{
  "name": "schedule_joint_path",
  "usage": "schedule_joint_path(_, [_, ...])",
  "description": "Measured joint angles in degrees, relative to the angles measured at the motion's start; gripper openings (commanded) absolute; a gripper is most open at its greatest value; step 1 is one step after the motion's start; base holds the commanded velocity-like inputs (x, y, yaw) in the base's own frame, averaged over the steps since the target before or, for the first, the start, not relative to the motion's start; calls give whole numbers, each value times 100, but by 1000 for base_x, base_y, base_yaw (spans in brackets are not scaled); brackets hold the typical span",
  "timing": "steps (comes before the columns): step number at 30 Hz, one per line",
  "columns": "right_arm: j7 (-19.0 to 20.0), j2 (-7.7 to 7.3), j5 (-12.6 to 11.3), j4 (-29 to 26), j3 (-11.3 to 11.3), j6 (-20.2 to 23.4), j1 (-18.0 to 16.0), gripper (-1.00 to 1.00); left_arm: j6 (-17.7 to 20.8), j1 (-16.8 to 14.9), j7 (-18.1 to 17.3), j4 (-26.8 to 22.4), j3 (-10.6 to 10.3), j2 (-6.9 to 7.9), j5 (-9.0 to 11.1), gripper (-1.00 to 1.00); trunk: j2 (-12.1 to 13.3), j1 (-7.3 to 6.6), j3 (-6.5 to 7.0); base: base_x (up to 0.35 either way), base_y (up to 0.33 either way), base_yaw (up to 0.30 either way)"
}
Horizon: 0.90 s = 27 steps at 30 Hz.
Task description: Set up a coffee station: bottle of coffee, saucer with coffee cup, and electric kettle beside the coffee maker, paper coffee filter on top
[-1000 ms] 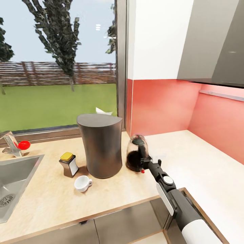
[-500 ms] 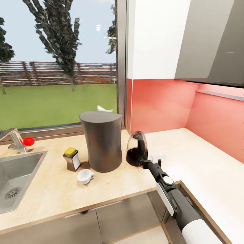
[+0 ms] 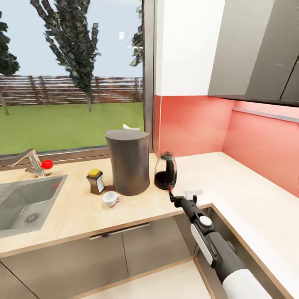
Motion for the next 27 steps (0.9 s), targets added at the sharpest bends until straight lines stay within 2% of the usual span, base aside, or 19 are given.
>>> schedule_joint_path(6, [15, 5, -6, -15, 60, 3, 1, 100, -10, -41, 0, -50, 2, 4, 22, 100, 0, 0, 0, -328, 0, 0])
schedule_joint_path(8, [94, 9, -19, -21, 149, 0, 0, 100, -14, -51, -2, -58, -2, 2, 25, 100, 0, 0, 0, -304, 0, 0])
schedule_joint_path(11, [596, 13, -21, -8, 425, -1, 1, 100, -19, -60, -6, -66, -5, -4, 26, 100, 0, -1, 0, -291, 0, 0])
schedule_joint_path(12, [913, 16, -19, 4, 582, -1, 1, 100, -22, -64, -7, -68, -6, -5, 27, 100, 0, -1, 0, -227, 0, 0])
schedule_joint_path(13, [1394, 18, -18, 39, 778, -3, 1, 100, -24, -66, -8, -72, -10, -11, 27, 100, -1, -1, 0, -149, 0, 0])
schedule_joint_path(14, [1685, 18, -18, 99, 869, -3, 1, 100, -25, -68, -8, -75, -12, -13, 27, 100, -1, -2, -1, -119, 0, 0])
schedule_joint_path(16, [1932, 25, -18, 190, 929, -2, 1, 100, -26, -69, -8, -77, -15, -17, 27, 100, -1, -2, -1, -72, 0, 0])
schedule_joint_path(17, [2244, 71, -17, 373, 983, -2, 1, 100, -26, -70, -9, -78, -18, -21, 28, 100, -1, -2, -1, -25, 0, 0])
schedule_joint_path(20, [2973, 372, -1, 1056, 1021, -2, 2, 100, -33, -67, -9, -81, -23, -20, 21, 100, 0, -3, -1, -11, 0, 0])
schedule_joint_path(23, [3306, 521, 15, 1641, 1032, -2, 3, 100, -34, -69, -9, -81, -24, -8, 19, 100, 0, -3, -1, -4, 0, 0])
schedule_joint_path(27, [3453, 769, 32, 2701, 1116, -5, 3, 100, -36, -71, -9, -87, -20, -13, 24, 100, 0, -3, -1, -1, 0, 0])
